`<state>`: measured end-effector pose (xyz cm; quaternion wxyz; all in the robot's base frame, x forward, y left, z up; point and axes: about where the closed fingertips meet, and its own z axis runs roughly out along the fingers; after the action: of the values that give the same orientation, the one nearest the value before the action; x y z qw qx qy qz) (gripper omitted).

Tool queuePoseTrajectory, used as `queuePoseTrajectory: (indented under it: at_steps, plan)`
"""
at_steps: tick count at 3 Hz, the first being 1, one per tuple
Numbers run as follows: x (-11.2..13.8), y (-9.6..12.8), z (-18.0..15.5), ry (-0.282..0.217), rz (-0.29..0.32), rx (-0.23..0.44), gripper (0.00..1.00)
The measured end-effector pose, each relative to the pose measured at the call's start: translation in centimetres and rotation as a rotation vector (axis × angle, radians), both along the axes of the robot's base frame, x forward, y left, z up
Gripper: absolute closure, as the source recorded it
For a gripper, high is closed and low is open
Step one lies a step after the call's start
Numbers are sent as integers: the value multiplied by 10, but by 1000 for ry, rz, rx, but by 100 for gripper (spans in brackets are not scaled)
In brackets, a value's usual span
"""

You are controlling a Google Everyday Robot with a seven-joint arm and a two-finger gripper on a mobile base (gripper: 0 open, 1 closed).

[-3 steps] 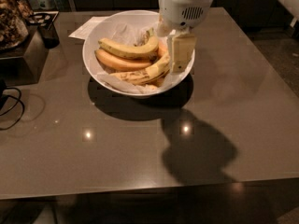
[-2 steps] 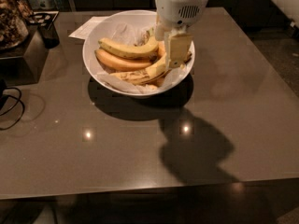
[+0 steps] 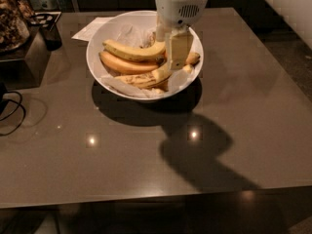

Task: Pick banana from white bowl

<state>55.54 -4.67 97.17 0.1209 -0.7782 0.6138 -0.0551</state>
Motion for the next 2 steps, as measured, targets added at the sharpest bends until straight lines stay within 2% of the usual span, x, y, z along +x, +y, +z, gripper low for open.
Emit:
queuePoseTrajectory:
  at_steps: [2]
  plan:
    - [14,17,-10,28,23,6,40]
